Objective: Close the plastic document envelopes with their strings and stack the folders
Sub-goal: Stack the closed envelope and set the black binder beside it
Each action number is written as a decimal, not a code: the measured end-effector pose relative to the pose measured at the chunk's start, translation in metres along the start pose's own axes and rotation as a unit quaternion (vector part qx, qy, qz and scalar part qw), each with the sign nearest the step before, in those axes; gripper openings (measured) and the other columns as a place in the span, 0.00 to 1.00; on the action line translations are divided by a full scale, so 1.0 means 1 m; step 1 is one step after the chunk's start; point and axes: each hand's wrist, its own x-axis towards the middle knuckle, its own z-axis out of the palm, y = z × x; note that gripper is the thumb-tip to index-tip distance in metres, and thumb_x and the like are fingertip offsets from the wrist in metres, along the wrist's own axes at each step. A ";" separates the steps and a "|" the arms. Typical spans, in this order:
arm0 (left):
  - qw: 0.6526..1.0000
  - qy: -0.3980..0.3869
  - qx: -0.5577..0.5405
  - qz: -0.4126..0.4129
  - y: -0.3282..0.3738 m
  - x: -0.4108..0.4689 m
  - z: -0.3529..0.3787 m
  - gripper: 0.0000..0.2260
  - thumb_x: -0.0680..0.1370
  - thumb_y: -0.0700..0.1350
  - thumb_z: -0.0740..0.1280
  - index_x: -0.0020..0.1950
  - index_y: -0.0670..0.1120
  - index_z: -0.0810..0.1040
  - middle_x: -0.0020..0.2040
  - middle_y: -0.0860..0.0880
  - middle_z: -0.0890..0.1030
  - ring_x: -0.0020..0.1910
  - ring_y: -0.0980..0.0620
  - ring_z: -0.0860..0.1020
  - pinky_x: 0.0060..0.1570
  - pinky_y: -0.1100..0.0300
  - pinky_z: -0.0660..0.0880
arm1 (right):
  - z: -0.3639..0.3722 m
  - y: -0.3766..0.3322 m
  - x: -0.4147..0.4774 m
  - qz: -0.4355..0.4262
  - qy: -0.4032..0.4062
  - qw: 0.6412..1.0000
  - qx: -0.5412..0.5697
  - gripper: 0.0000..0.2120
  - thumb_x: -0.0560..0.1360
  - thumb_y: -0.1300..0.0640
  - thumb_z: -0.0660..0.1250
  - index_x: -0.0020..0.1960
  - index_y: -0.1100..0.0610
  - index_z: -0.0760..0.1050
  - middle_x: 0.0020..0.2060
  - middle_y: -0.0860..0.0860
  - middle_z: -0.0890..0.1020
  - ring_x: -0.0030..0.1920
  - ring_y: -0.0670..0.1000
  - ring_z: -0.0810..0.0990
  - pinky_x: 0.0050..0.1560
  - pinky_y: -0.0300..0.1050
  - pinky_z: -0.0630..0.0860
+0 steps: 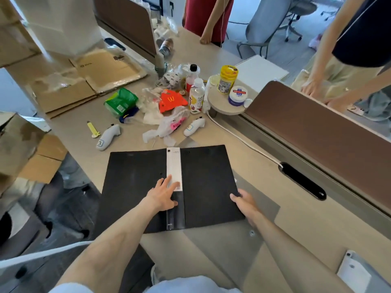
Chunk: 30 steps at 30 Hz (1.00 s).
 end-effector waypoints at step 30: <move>0.779 0.281 -0.559 0.032 0.196 -0.175 -0.052 0.23 0.70 0.56 0.70 0.59 0.44 0.75 0.55 0.47 0.82 0.53 0.50 0.81 0.59 0.46 0.76 | -0.131 0.043 -0.199 -0.208 0.068 0.942 0.256 0.17 0.79 0.64 0.62 0.68 0.60 0.70 0.63 0.50 0.77 0.61 0.51 0.77 0.65 0.49 0.72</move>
